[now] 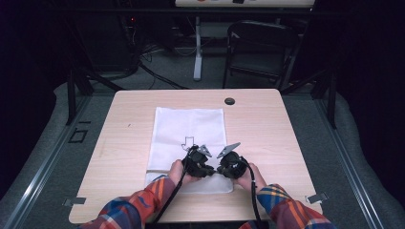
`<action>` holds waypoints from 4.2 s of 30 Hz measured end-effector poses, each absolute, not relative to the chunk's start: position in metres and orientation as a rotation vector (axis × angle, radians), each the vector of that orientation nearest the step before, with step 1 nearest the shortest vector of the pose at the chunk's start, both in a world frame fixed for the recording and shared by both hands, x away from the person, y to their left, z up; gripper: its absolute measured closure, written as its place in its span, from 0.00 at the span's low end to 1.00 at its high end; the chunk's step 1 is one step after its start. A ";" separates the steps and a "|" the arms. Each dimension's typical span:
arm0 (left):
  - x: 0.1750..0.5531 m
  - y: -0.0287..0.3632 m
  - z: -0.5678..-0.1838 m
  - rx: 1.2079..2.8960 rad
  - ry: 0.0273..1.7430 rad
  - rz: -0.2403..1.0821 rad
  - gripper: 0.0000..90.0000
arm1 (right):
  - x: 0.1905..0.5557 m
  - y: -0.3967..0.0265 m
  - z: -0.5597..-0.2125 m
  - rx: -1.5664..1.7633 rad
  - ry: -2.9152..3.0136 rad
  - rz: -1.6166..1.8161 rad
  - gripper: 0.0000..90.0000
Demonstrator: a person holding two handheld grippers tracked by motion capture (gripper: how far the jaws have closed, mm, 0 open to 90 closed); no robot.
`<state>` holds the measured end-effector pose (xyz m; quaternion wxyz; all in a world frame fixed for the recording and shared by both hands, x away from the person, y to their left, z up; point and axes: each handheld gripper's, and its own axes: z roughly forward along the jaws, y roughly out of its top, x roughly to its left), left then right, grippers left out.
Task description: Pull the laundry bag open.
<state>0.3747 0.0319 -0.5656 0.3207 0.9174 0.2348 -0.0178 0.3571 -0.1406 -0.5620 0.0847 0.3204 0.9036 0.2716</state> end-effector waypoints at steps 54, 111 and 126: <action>0.372 0.080 -0.555 2.419 0.676 -0.059 0.91 | 0.357 -0.142 -0.562 0.924 2.720 0.780 1.00; 0.360 0.122 -0.549 2.423 0.729 -0.059 0.90 | 0.360 -0.146 -0.559 0.950 2.765 0.733 1.00; 0.358 0.121 -0.548 2.448 0.726 -0.043 0.90 | 0.361 -0.148 -0.559 0.969 2.775 0.737 1.00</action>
